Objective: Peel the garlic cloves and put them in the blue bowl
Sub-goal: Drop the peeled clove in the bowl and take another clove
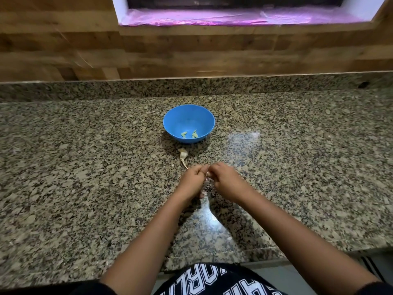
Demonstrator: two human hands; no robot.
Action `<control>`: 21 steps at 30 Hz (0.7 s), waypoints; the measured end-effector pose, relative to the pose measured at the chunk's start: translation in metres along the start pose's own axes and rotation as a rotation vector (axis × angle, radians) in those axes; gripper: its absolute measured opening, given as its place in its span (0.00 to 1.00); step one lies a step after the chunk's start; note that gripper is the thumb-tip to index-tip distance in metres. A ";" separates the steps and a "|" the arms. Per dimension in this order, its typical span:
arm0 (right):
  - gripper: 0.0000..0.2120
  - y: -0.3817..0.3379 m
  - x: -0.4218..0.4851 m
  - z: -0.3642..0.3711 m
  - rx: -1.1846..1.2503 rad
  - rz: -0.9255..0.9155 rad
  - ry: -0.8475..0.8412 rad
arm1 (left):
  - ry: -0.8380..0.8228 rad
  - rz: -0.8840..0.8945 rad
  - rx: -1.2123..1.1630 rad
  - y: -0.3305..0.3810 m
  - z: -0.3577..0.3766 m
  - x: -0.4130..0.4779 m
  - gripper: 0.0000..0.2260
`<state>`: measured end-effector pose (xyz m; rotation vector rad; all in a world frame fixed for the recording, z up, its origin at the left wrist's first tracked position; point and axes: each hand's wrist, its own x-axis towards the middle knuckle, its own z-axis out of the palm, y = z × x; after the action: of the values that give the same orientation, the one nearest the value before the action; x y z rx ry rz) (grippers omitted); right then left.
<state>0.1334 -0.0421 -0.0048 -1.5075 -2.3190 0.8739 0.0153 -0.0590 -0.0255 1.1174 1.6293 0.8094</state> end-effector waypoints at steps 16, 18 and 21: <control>0.08 0.001 0.001 -0.007 1.045 0.289 -0.108 | 0.082 0.275 -0.001 -0.020 -0.009 0.008 0.10; 0.07 0.002 0.002 -0.008 1.096 0.317 -0.102 | 0.065 0.277 -0.036 -0.016 -0.010 0.006 0.10; 0.06 0.000 0.005 -0.005 1.190 0.376 -0.064 | 0.060 0.277 -0.035 -0.014 -0.011 0.001 0.09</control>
<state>0.1339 -0.0361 -0.0015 -1.2749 -1.0301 1.9072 0.0002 -0.0628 -0.0350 1.3230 1.5217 1.0547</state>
